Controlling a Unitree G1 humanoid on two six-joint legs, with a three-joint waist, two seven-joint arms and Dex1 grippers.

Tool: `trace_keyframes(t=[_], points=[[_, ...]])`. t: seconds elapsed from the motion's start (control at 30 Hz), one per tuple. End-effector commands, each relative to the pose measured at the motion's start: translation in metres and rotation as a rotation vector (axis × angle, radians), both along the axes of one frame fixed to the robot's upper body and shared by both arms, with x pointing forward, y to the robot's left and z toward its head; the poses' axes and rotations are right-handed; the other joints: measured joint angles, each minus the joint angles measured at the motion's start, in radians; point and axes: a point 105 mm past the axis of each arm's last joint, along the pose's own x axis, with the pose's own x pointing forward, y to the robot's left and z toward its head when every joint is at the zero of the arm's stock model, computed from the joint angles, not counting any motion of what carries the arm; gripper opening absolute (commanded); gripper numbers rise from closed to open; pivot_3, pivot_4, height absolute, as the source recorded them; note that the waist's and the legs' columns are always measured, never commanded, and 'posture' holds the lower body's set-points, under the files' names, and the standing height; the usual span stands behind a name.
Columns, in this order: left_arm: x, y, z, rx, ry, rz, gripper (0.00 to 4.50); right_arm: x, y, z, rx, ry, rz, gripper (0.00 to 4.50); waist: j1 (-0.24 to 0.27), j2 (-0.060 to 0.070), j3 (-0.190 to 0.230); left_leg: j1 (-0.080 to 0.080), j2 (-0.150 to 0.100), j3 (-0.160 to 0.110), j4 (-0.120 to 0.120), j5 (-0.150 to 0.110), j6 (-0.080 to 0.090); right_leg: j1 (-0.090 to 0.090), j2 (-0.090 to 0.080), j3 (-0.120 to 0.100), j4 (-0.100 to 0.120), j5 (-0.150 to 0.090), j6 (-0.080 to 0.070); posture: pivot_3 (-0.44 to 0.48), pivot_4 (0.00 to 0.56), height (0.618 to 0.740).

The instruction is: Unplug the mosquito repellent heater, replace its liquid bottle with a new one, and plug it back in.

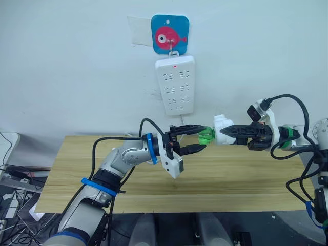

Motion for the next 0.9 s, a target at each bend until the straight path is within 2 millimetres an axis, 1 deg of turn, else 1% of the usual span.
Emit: trace_keyframes(t=[0.03, 0.13, 0.27, 0.33, 0.4, 0.43, 0.5, 0.53, 0.57, 0.6, 0.63, 0.67, 0.7, 0.8, 0.9], points=[[0.000, -0.002, 0.007, -0.029, 0.002, -0.015, 2.20, -0.008, 0.003, 0.013, 0.035, -0.038, 0.049, 2.97, 0.000, 0.000, 0.000, 0.000, 0.000, 0.000, 0.000, 0.000, 0.000, 0.000, 0.000, 0.000, 0.000, 0.000, 0.000, -0.099, 0.198, 0.740], [-0.001, -0.003, 0.008, -0.044, 0.025, -0.027, 2.20, -0.010, 0.004, 0.013, 0.025, -0.038, 0.058, 2.97, 0.000, 0.000, 0.000, 0.000, 0.000, 0.000, 0.000, 0.000, 0.000, 0.000, 0.000, 0.000, 0.000, 0.000, 0.000, -0.098, 0.200, 0.740], [-0.009, -0.007, 0.009, -0.057, 0.187, -0.099, 2.20, -0.012, 0.003, 0.010, -0.009, -0.046, 0.064, 2.97, 0.000, 0.000, 0.000, 0.000, 0.000, 0.000, 0.000, 0.000, 0.000, 0.000, 0.000, 0.000, 0.000, 0.000, 0.000, -0.098, 0.200, 0.740], [-0.010, -0.008, 0.016, -0.098, 0.416, -0.127, 2.20, -0.015, 0.003, 0.007, -0.035, -0.052, 0.073, 2.97, -0.002, 0.000, 0.000, 0.000, 0.000, 0.000, 0.000, 0.000, 0.000, 0.000, 0.000, 0.000, 0.000, 0.000, 0.000, -0.095, 0.197, 0.740], [-0.010, -0.007, 0.029, -0.175, 0.768, -0.181, 2.20, -0.018, 0.003, 0.004, -0.059, -0.059, 0.083, 2.97, -0.004, 0.000, 0.000, 0.000, 0.001, -0.001, 0.000, 0.000, 0.000, 0.000, 0.000, 0.000, 0.000, 0.000, 0.000, -0.094, 0.196, 0.740], [-0.012, -0.007, 0.032, -0.181, 0.907, -0.208, 2.20, -0.019, 0.003, 0.003, -0.070, -0.066, 0.088, 2.97, -0.007, 0.000, 0.000, -0.001, 0.002, -0.001, 0.000, 0.000, 0.000, 0.000, 0.000, 0.000, 0.000, 0.000, 0.000, -0.095, 0.199, 0.740], [-0.007, -0.002, 0.039, -0.254, 1.301, -0.250, 2.20, -0.020, 0.003, 0.002, -0.083, -0.077, 0.094, 2.97, -0.012, 0.000, 0.000, -0.001, 0.003, -0.003, 0.000, 0.000, 0.000, 0.000, 0.000, -0.001, 0.000, 0.000, 0.000, -0.095, 0.199, 0.740], [-0.002, 0.002, 0.042, -0.310, 1.523, -0.274, 2.20, -0.022, 0.003, 0.000, -0.095, -0.091, 0.103, 2.97, -0.013, 0.000, 0.000, -0.001, 0.003, -0.005, 0.001, 0.000, 0.000, 0.001, 0.000, -0.001, 0.000, 0.000, 0.000, -0.095, 0.197, 0.740], [0.003, 0.005, 0.046, -0.362, 1.709, -0.304, 2.20, -0.024, 0.004, -0.001, -0.106, -0.103, 0.112, 2.97, -0.013, 0.000, 0.000, 0.000, 0.002, -0.006, 0.001, 0.000, 0.001, 0.001, 0.001, -0.002, 0.000, 0.000, 0.000, -0.097, 0.196, 0.740], [0.015, 0.010, 0.045, -0.455, 1.930, -0.337, 2.20, -0.025, 0.005, -0.002, -0.109, -0.107, 0.121, 2.97, -0.014, 0.000, 0.000, 0.000, 0.002, -0.007, 0.002, 0.000, 0.001, 0.002, 0.001, -0.003, 0.001, 0.000, 0.000, -0.097, 0.198, 0.740], [0.021, 0.013, 0.044, -0.506, 2.075, -0.370, 2.20, -0.026, 0.006, -0.002, -0.109, -0.109, 0.126, 2.97, -0.015, 0.000, 0.000, -0.001, 0.001, -0.008, 0.003, 0.000, 0.001, 0.002, 0.001, -0.004, 0.001, 0.000, 0.001, -0.097, 0.198, 0.740], [0.023, 0.015, 0.042, -0.521, 2.183, -0.398, 2.20, -0.027, 0.006, -0.003, -0.110, -0.113, 0.132, 2.97, -0.017, 0.000, 0.000, 0.000, 0.001, -0.008, 0.004, 0.000, 0.001, 0.002, 0.001, -0.005, 0.001, -0.001, 0.001, -0.099, 0.196, 0.740], [0.018, 0.013, 0.037, -0.491, 2.266, -0.427, 2.20, -0.027, 0.007, -0.003, -0.109, -0.116, 0.135, 2.97, -0.021, 0.000, 0.000, -0.001, 0.001, -0.009, 0.006, 0.000, 0.001, 0.002, 0.001, -0.008, 0.001, -0.001, 0.001, -0.099, 0.194, 0.740], [0.005, 0.008, 0.032, -0.416, 2.364, -0.459, 2.20, -0.026, 0.009, -0.002, -0.106, -0.122, 0.139, 2.97, -0.031, 0.000, 0.000, -0.003, 0.001, -0.011, 0.010, -0.002, 0.006, 0.001, 0.005, -0.008, 0.001, -0.001, 0.001, -0.100, 0.196, 0.740], [-0.002, 0.004, 0.035, -0.395, 2.371, -0.475, 2.73, -0.024, 0.009, -0.001, -0.099, -0.117, 0.132, 2.97, -0.030, 0.000, 0.000, -0.003, 0.000, -0.010, 0.011, 0.000, 0.002, 0.001, 0.004, -0.006, 0.002, -0.001, 0.001, -0.099, 0.194, 0.740]])
